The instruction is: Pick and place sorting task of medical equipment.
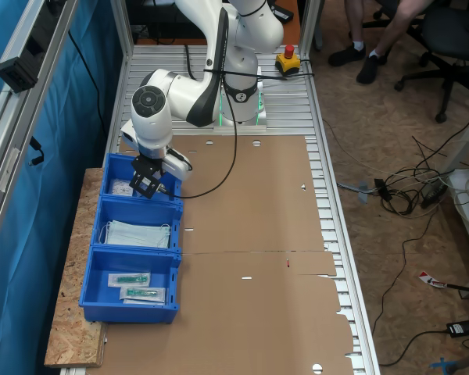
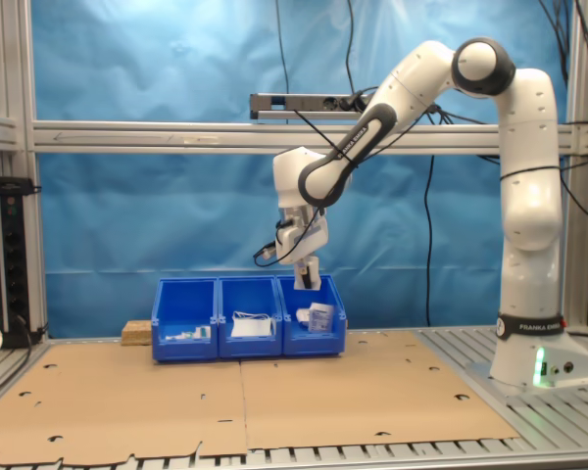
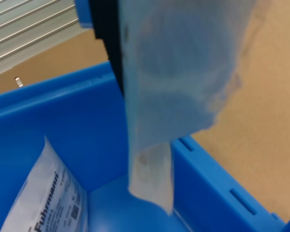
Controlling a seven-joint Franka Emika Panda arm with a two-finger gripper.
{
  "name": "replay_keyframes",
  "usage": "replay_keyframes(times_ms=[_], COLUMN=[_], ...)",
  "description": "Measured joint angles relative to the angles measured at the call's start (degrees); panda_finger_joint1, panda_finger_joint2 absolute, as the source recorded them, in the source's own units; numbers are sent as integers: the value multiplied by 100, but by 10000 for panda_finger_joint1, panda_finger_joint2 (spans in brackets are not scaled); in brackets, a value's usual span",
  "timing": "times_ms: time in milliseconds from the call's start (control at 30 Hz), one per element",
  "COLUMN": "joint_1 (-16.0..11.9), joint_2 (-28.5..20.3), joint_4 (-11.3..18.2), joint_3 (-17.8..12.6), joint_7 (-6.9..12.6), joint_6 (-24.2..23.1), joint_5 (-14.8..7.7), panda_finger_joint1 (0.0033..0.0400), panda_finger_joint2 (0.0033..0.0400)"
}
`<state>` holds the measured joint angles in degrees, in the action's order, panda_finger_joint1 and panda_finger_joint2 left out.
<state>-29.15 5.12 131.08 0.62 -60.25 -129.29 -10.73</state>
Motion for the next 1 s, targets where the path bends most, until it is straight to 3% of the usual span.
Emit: replay_keyframes(times_ms=[500,533,800,833,1000], joint_1=[0,0,0,0,0], joint_2=[0,0,0,0,0], joint_4=[16,16,16,16,16], joint_3=[0,0,0,0,4], joint_7=[0,0,0,0,0], joint_6=[-11,-12,-23,-25,-35], joint_5=[0,0,0,0,0], panda_finger_joint1=[59,141,141,311,311], panda_finger_joint2=[59,141,141,311,311])
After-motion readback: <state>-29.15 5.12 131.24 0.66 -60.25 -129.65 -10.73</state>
